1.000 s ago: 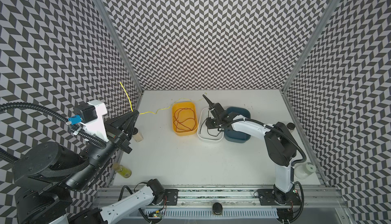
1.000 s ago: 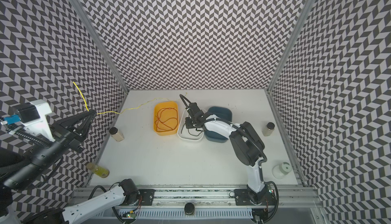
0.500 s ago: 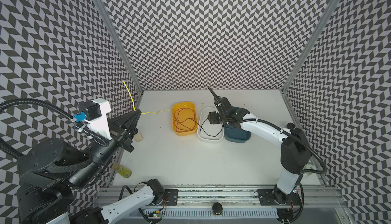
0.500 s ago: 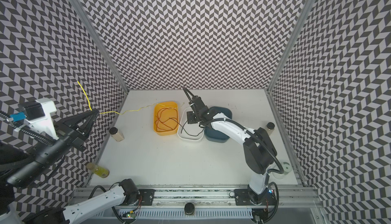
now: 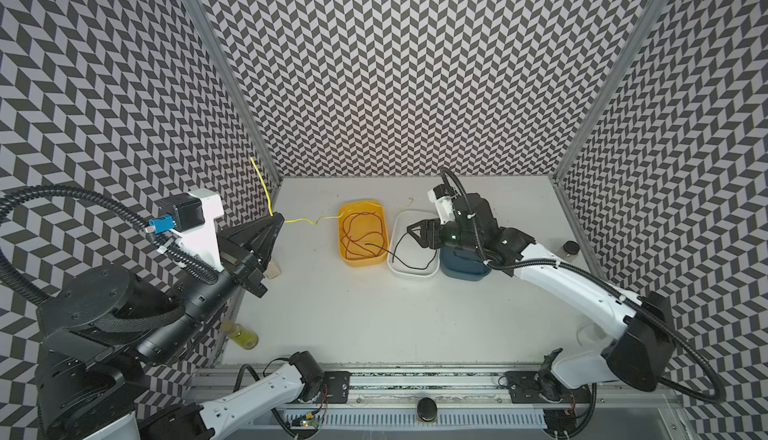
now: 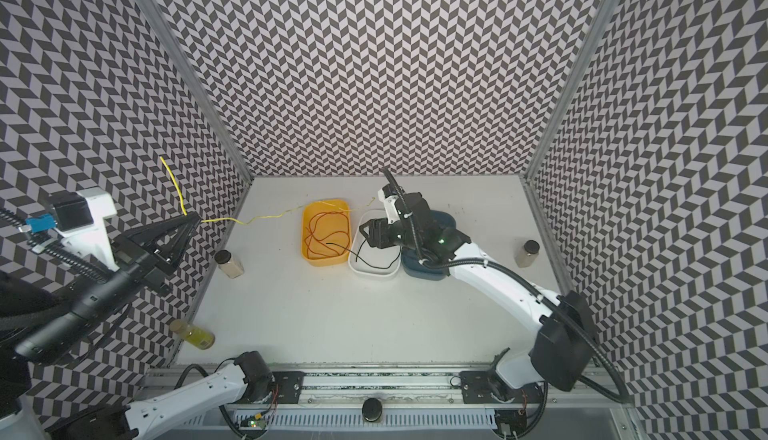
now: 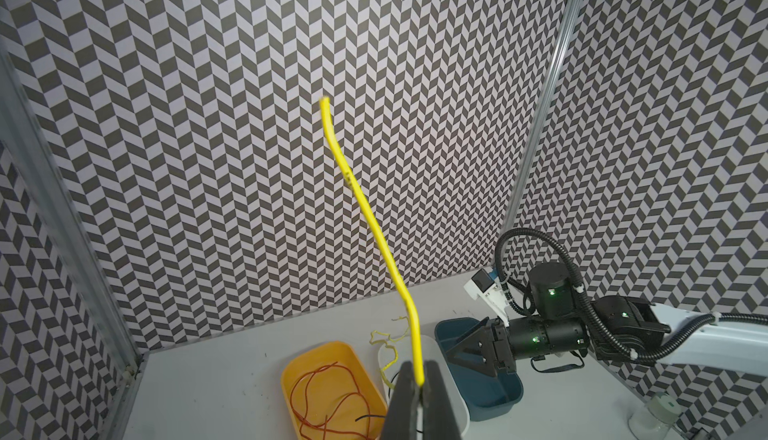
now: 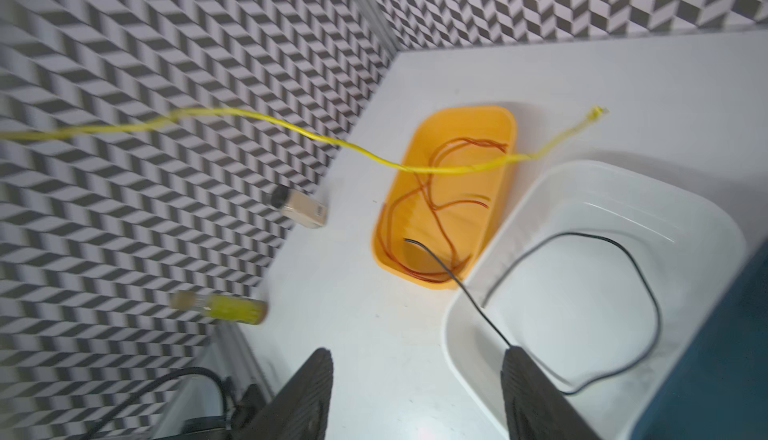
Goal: Untangle the cables
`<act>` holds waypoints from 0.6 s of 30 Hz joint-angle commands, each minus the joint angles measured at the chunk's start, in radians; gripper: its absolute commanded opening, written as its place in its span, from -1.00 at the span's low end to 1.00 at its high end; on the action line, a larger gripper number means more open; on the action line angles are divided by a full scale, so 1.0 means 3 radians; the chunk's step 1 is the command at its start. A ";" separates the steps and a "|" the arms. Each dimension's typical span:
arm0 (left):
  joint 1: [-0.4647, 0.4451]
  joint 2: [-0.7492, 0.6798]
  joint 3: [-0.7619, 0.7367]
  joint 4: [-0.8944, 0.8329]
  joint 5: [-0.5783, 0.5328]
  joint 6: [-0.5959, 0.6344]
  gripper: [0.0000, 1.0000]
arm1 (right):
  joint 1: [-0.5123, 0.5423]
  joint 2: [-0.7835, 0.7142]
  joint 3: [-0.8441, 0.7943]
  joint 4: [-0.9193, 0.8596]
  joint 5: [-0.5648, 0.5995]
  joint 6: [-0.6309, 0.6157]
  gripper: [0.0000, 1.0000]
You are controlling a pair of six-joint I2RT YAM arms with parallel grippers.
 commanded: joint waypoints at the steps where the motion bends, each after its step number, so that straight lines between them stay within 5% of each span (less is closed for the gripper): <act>1: 0.0023 0.0013 -0.0037 0.0114 0.0143 -0.0093 -1.00 | 0.0083 -0.0115 -0.0311 0.0925 -0.0441 0.0652 0.32; 7: 0.0028 -0.0094 -0.0246 0.0329 0.0268 -0.0247 -1.00 | 0.0196 -0.0186 -0.0791 0.1904 -0.0356 0.1729 0.38; 18: 0.0030 -0.0231 -0.0411 0.0470 0.0451 -0.0482 -1.00 | 0.0315 -0.0228 -0.1213 0.2824 0.0317 0.2336 0.49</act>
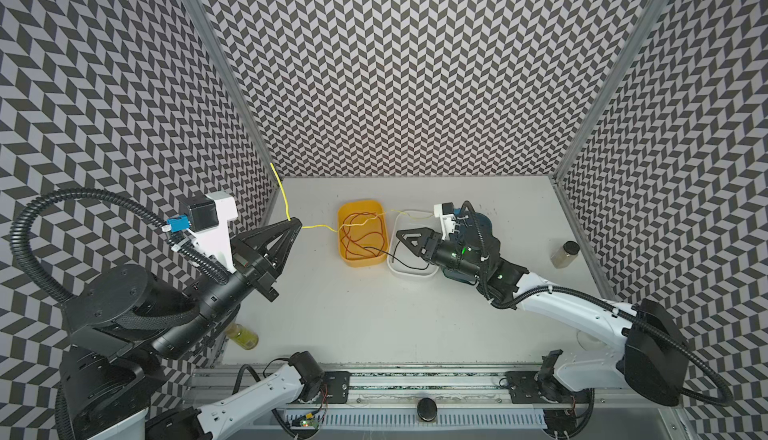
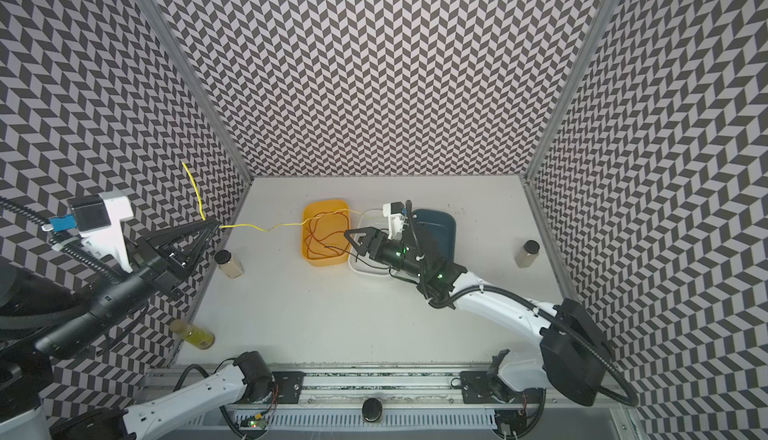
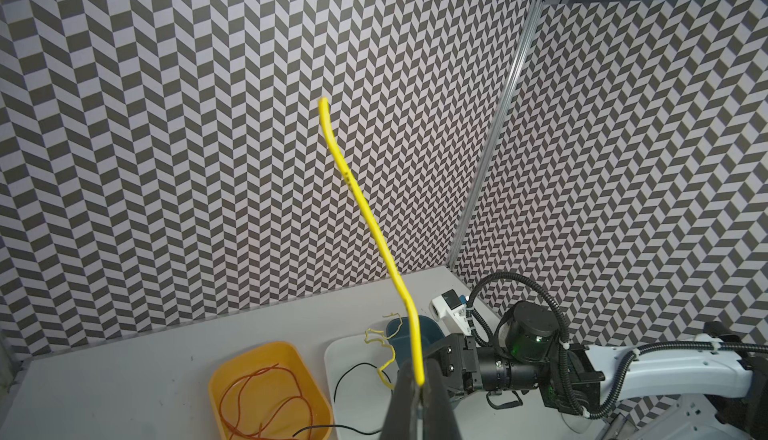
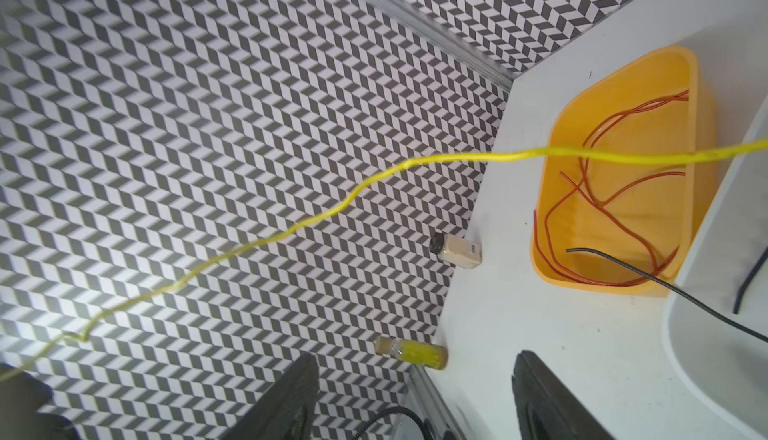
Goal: Untangle the cables
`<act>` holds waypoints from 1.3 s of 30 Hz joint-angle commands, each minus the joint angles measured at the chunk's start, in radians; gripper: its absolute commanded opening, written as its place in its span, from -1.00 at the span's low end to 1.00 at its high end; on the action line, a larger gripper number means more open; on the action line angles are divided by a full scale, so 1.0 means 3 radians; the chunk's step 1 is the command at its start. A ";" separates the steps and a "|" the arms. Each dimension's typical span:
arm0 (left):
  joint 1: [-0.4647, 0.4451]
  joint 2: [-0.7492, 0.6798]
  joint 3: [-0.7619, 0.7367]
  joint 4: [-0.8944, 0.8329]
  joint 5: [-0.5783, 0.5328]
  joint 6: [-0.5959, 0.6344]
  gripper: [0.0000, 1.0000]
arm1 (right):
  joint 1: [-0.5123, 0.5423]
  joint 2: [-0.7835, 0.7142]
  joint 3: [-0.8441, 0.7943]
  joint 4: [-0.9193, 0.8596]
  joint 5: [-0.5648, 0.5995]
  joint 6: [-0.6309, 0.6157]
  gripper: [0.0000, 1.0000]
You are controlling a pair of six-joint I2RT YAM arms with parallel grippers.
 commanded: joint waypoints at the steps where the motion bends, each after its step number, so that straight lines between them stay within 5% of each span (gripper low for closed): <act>1: 0.0028 -0.0095 -0.0054 0.0166 0.0090 -0.0134 -1.00 | 0.0007 0.0035 -0.0109 0.0796 0.0227 0.0414 0.50; 7: 0.0046 -0.0167 -0.0103 0.0251 0.0289 -0.0296 -1.00 | 0.0025 0.0282 -0.0094 0.1308 0.0277 0.0664 0.52; 23: 0.0248 -0.0356 -0.0239 0.0252 0.0603 -0.0577 -1.00 | 0.0002 0.0045 -0.0065 0.1180 0.0883 0.0090 0.51; 39: 0.0372 -0.0441 -0.0380 0.0388 0.0935 -0.0748 -1.00 | 0.0008 0.0238 0.0086 0.1307 0.0835 0.0073 0.41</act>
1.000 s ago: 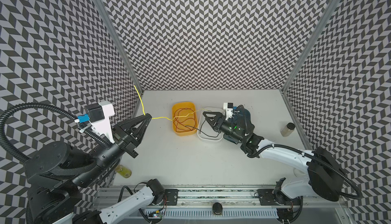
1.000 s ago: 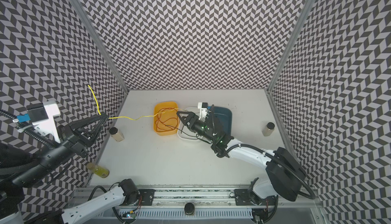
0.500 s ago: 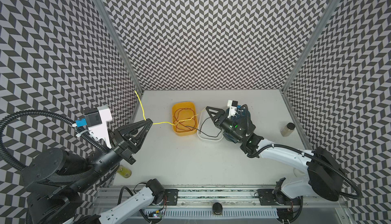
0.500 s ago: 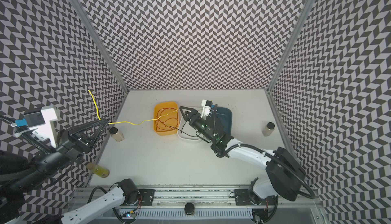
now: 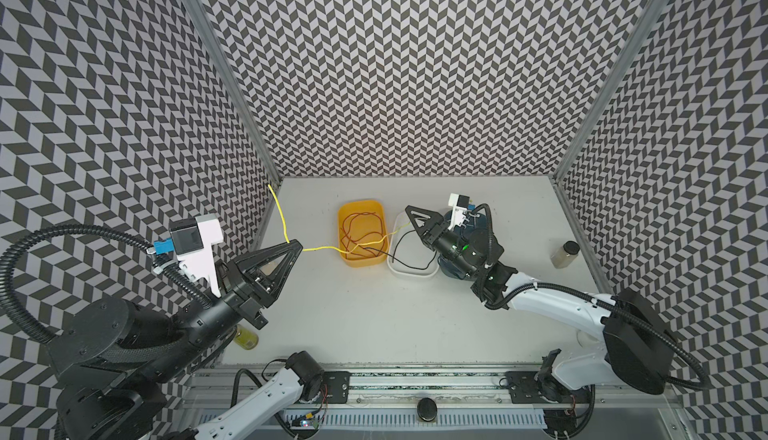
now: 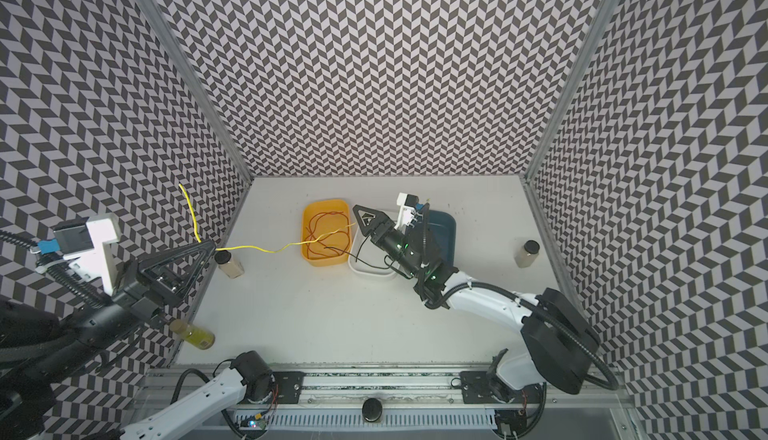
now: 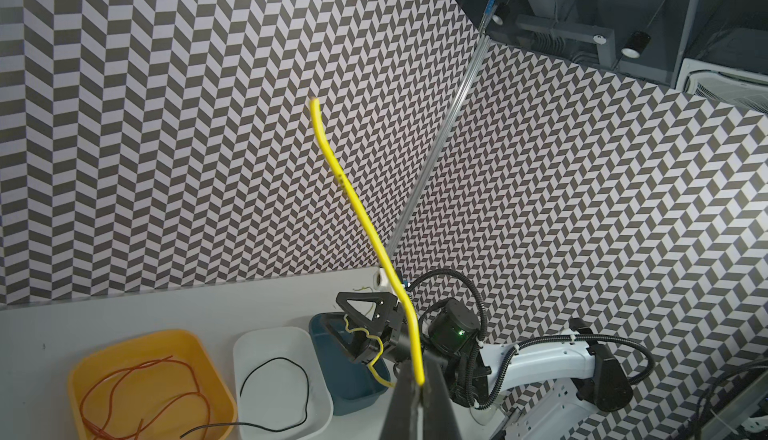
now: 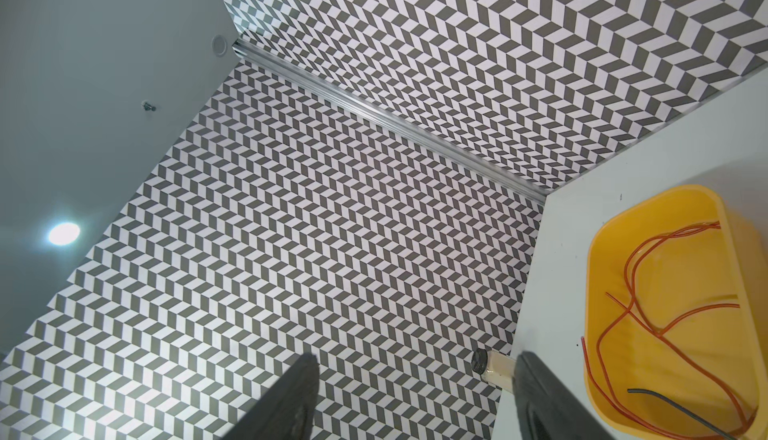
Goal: Untangle the cables
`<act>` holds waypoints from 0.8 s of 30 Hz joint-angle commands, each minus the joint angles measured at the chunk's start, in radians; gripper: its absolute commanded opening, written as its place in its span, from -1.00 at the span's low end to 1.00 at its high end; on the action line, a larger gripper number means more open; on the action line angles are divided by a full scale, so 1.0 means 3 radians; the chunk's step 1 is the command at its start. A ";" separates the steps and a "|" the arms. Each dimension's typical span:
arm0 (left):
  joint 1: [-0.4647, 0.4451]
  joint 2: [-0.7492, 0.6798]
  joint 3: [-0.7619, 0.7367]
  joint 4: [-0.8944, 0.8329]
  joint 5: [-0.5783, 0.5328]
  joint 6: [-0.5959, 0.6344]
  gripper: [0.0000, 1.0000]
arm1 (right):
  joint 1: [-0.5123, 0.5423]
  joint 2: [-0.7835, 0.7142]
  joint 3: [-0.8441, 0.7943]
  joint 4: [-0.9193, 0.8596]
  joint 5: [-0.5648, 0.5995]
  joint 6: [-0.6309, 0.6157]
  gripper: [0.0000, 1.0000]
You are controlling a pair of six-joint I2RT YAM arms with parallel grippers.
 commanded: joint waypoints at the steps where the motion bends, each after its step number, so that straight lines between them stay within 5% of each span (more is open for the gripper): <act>1: 0.0026 -0.0061 0.0017 0.0114 0.0101 -0.0050 -1.00 | -0.0007 -0.0061 0.0141 0.0162 0.0119 -0.0115 0.35; 10: 0.0022 -0.0162 -0.0051 0.0014 0.0100 -0.0128 -1.00 | -0.0028 -0.0309 0.0360 -0.0821 0.0529 -0.1135 0.01; 17: 0.0024 -0.0208 -0.0149 0.0047 0.0206 -0.0257 -1.00 | -0.0068 -0.0157 0.0399 -0.0590 0.0324 -0.1157 0.08; 24: 0.0027 -0.0251 -0.0186 -0.0018 0.0223 -0.0271 -1.00 | -0.0111 -0.0184 0.0422 -0.0640 0.0248 -0.1256 -0.46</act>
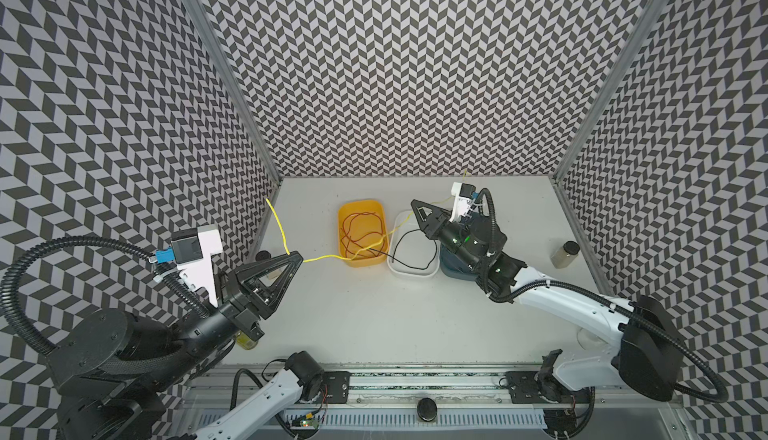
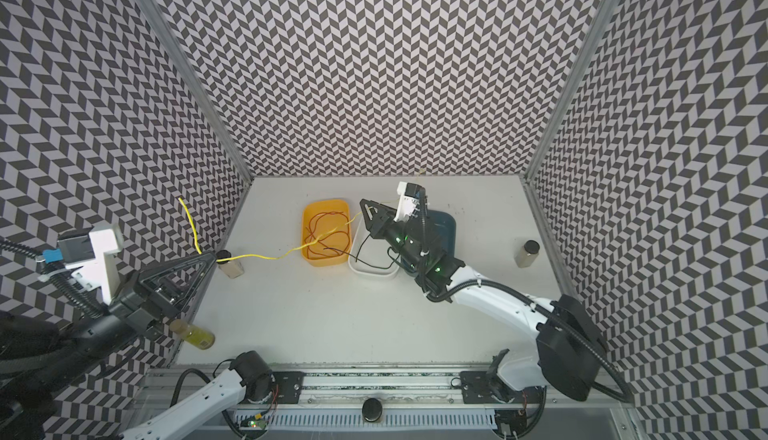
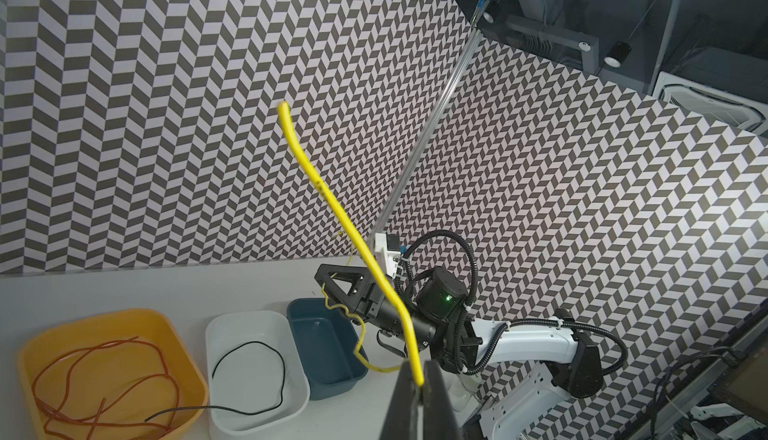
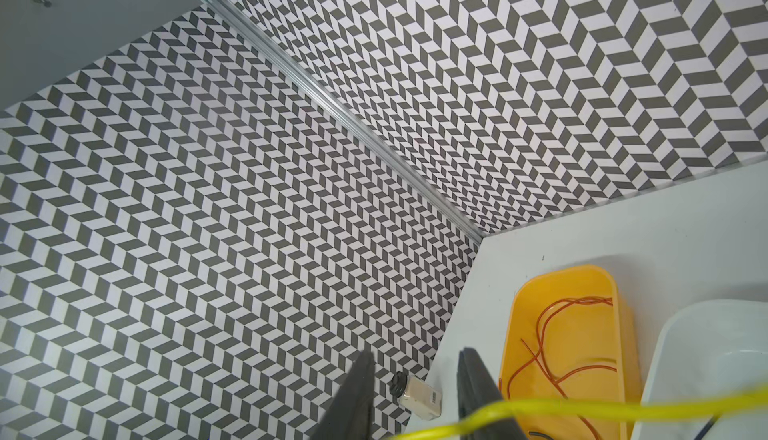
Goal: Untangle the cables
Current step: 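Close the right gripper on the yellow wire while the left gripper moves inward, then bring both grippers together holding the yellow wires above the table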
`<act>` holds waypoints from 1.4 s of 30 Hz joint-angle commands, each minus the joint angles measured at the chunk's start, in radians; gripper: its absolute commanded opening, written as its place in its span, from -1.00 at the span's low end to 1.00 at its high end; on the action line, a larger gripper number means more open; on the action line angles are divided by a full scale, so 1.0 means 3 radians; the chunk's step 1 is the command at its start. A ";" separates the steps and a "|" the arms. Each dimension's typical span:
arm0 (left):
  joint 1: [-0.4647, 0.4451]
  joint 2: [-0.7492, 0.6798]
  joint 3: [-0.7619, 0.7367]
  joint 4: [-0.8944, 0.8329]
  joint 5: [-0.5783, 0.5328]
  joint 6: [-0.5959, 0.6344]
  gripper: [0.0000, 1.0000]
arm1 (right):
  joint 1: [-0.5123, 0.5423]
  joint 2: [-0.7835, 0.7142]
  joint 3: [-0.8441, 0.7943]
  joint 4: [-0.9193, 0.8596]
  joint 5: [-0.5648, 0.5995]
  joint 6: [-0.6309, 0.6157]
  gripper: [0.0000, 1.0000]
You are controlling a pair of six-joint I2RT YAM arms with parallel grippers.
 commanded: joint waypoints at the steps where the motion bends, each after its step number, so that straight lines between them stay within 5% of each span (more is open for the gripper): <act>1: 0.0025 -0.0084 -0.0029 0.0001 0.0052 -0.0042 -1.00 | -0.0028 -0.0046 0.0085 0.0056 0.0004 -0.0176 -0.50; 9: 0.0025 -0.0050 -0.0064 -0.0088 -0.0009 0.0034 -1.00 | -0.0019 -0.0180 0.0091 -0.0205 -0.0108 -0.0746 -0.99; 23: 0.0020 0.0622 0.0023 0.0172 -0.0008 0.0346 -1.00 | 0.0354 -0.0583 0.0121 -0.1330 -0.0779 -0.2218 -1.00; 31: 0.0023 0.1258 -0.0082 0.0744 0.0207 0.0407 -1.00 | 0.0546 -0.1105 -0.0051 -0.1530 -0.1271 -0.2405 -1.00; 42: -0.0024 0.1615 -0.0378 0.1516 0.0495 -0.0078 -1.00 | 0.0546 -0.1433 -0.0311 -0.1162 -0.1243 -0.2107 -1.00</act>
